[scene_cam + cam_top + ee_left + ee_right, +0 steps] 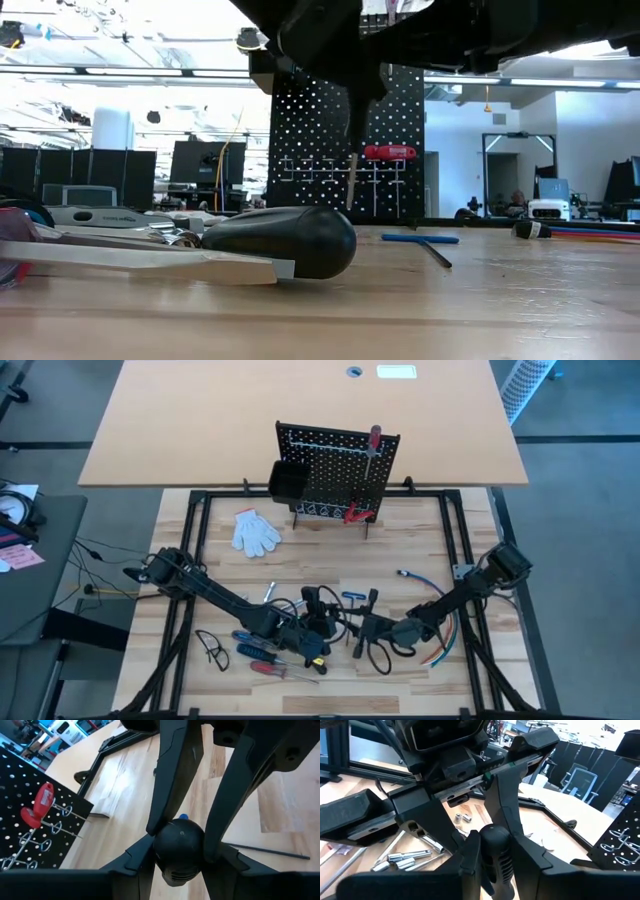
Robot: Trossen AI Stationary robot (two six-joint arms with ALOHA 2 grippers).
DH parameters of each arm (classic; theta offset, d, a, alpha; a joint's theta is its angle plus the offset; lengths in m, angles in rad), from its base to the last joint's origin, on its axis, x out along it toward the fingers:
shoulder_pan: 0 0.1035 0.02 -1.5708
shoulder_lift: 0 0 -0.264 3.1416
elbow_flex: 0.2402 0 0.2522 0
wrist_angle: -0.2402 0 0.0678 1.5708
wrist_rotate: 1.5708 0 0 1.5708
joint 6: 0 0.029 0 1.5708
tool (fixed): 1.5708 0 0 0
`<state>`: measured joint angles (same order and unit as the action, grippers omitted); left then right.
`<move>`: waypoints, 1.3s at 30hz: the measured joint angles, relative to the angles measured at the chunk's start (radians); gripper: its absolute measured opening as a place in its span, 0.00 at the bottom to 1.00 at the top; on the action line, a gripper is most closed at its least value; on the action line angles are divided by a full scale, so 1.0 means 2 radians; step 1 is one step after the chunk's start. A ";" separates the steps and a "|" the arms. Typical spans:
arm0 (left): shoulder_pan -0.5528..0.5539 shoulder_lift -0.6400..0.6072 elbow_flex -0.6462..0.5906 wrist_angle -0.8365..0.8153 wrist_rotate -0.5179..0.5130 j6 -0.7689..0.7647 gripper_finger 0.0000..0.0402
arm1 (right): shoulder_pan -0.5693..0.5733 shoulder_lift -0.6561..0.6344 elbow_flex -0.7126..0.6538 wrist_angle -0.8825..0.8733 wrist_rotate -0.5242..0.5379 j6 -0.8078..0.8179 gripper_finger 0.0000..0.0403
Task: Hang tools onto peg board
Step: Hang the black screwdriver on the pegboard
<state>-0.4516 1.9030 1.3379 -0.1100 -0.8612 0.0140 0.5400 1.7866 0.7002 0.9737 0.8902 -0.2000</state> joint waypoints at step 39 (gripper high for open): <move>0.004 -0.002 -0.001 -0.183 0.276 0.066 0.63 | 0.040 -0.023 -0.001 -0.193 -0.215 0.222 0.60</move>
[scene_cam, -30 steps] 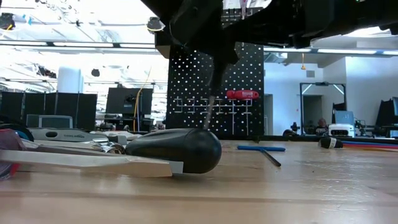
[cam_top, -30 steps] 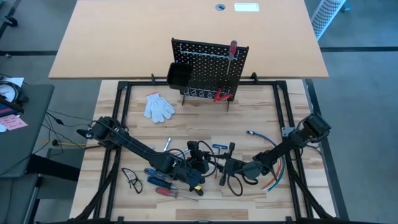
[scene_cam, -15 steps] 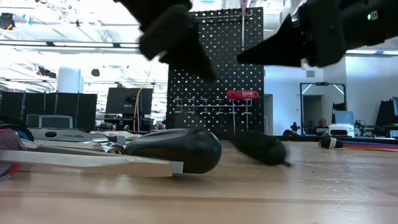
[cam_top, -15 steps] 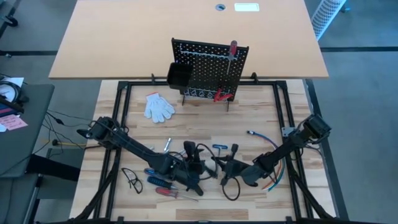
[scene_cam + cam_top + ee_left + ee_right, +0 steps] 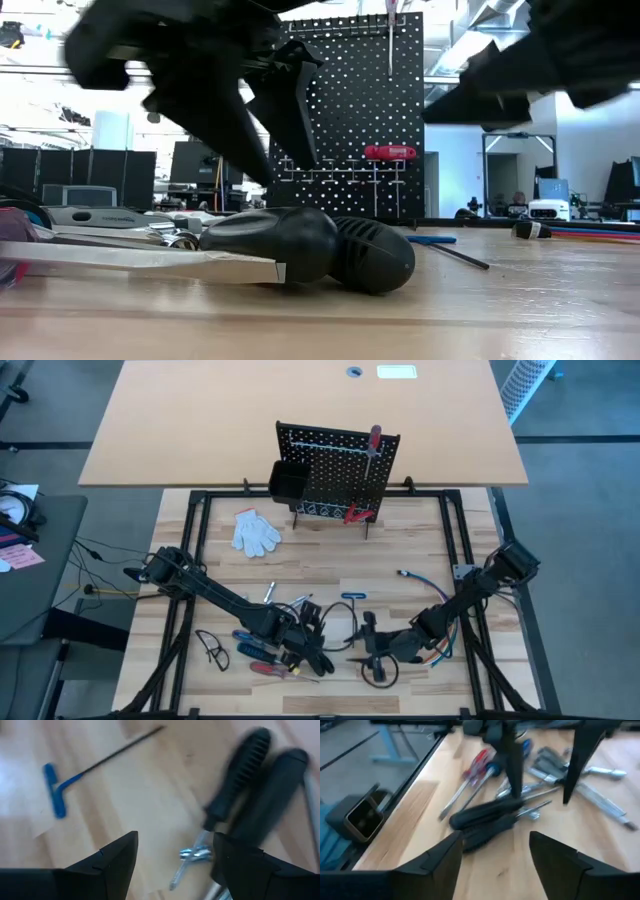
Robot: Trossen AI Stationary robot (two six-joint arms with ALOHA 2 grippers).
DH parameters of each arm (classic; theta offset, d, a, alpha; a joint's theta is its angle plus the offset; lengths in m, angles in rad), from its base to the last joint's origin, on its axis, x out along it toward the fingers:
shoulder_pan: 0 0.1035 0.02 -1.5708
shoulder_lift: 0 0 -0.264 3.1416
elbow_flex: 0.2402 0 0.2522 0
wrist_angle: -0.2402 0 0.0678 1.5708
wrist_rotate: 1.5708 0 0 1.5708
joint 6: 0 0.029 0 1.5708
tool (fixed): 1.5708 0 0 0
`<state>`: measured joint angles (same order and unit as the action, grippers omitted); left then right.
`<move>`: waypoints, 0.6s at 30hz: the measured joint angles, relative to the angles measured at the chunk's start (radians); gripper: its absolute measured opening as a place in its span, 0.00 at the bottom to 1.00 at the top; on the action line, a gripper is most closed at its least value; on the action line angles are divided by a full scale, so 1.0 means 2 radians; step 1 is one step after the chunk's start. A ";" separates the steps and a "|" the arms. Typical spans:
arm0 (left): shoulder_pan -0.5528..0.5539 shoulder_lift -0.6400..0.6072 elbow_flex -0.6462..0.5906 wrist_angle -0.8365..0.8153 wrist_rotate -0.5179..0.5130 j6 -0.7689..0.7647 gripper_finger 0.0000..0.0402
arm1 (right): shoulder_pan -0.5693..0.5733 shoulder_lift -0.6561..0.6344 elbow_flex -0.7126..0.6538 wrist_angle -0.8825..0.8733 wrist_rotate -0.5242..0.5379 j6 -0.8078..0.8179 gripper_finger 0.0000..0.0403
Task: Hang tools onto peg board
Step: Hang the black screwdriver on the pegboard
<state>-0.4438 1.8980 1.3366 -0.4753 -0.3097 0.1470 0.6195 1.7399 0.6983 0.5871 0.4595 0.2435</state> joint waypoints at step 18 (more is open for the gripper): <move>0.065 0.001 0.000 -0.051 0.138 0.095 0.41 | -0.014 0.008 0.000 0.014 0.005 -0.003 0.60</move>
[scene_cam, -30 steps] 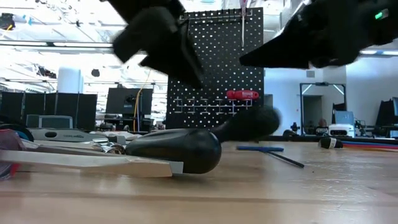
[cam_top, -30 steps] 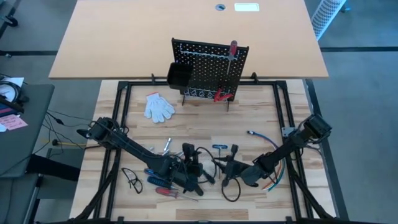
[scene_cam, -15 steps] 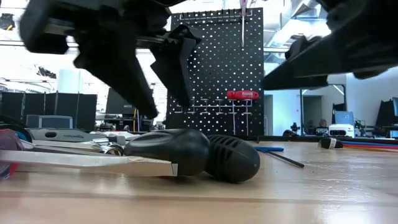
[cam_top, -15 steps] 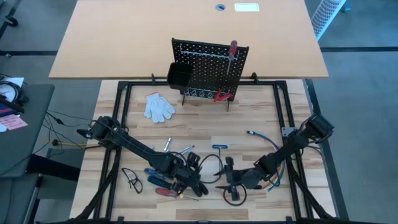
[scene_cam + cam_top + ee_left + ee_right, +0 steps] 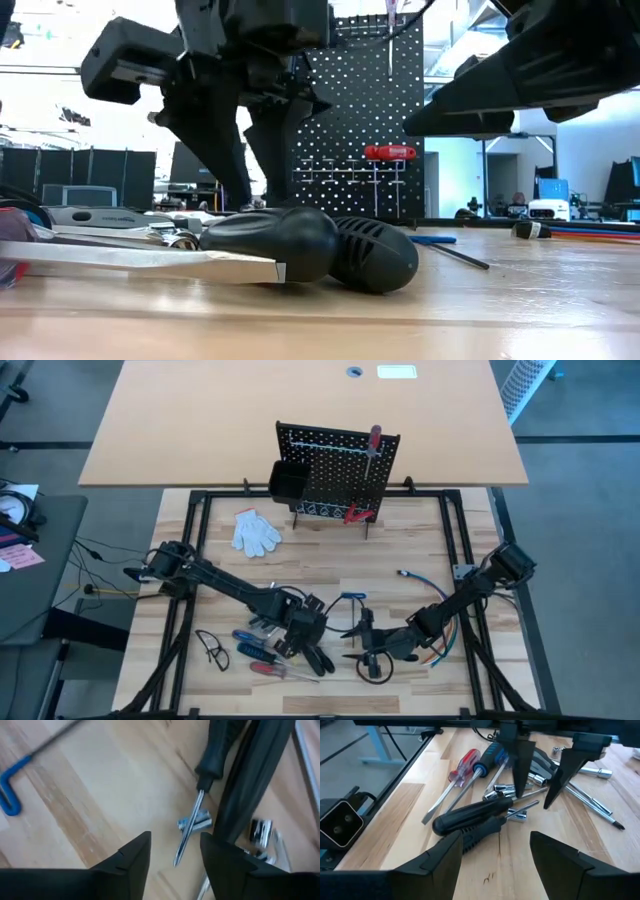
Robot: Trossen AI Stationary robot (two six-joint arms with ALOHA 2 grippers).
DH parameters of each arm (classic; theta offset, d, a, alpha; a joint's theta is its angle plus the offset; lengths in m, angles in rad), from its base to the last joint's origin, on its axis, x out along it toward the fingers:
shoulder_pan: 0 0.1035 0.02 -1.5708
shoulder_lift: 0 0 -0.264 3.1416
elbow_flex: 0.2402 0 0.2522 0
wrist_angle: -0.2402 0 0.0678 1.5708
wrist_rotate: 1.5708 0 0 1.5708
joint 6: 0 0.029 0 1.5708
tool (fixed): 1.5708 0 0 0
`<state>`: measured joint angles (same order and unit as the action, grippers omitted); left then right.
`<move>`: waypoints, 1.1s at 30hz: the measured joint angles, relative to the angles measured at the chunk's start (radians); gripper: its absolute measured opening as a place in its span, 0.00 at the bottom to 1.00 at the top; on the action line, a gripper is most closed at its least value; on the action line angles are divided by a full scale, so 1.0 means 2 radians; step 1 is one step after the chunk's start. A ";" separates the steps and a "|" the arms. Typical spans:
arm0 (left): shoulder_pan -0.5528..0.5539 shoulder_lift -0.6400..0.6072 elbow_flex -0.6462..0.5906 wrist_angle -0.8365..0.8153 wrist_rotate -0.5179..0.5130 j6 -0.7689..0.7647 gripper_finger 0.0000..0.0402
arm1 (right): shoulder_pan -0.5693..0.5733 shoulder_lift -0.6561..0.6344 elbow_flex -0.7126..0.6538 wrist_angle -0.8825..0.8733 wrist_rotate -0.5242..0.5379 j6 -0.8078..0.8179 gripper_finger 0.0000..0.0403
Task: Hang tools onto peg board
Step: Hang the black screwdriver on the pegboard
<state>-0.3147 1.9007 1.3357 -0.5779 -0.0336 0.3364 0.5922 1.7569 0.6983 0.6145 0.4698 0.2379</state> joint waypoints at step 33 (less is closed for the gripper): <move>-0.004 0.041 0.013 -0.018 -0.018 0.030 0.10 | 0.000 0.000 0.000 -0.004 0.001 -0.001 0.59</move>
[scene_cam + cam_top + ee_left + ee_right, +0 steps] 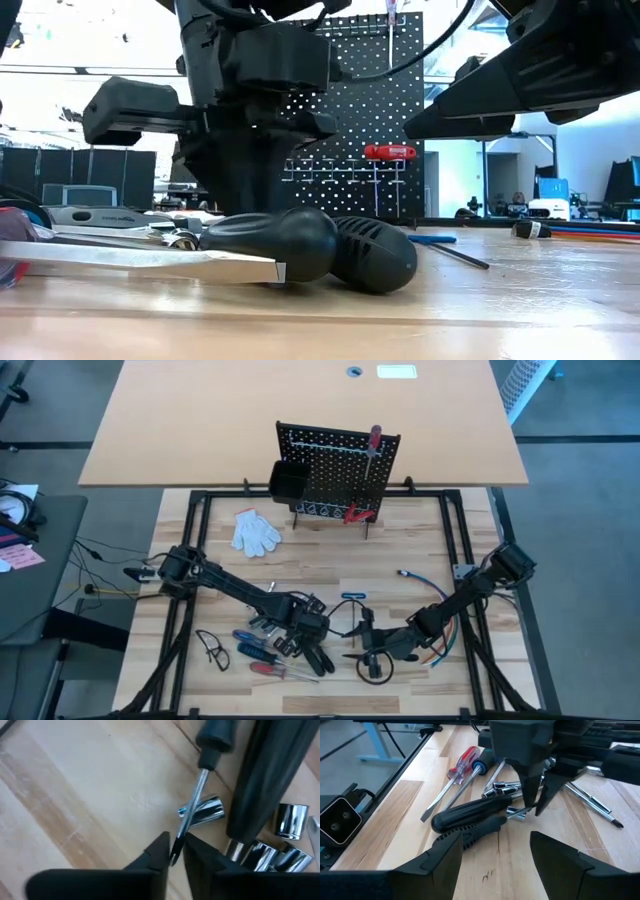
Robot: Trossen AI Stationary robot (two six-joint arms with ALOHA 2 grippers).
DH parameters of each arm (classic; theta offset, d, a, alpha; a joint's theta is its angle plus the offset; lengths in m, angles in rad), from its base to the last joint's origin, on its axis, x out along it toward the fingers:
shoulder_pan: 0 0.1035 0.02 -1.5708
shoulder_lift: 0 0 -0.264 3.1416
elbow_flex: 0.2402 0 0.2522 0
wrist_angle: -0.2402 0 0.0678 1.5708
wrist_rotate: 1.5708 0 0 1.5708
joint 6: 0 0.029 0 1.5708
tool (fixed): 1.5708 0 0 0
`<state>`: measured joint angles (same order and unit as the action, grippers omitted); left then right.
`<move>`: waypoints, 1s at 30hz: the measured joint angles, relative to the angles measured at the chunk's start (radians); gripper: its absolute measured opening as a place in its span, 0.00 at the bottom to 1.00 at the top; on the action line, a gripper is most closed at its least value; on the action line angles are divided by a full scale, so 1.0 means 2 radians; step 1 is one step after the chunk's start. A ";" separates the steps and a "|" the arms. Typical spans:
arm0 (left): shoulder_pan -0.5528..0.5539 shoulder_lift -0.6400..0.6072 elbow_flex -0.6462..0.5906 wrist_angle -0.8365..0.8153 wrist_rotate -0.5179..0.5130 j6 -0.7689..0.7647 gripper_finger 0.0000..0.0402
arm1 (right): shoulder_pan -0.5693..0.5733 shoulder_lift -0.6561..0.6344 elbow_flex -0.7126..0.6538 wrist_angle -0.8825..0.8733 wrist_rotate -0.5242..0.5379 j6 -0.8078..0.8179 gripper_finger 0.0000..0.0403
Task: Hang tools onto peg board
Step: Hang the black screwdriver on the pegboard
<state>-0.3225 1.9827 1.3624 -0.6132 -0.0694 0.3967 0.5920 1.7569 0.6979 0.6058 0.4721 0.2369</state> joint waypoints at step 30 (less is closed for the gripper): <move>-0.062 -0.171 -0.295 0.495 -0.238 -0.237 0.01 | 0.019 -0.011 0.000 0.123 0.209 -0.132 0.59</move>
<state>-0.4459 1.6413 0.7725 0.3770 -0.5459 -0.0775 0.6301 1.7351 0.6971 0.8520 0.8899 -0.0268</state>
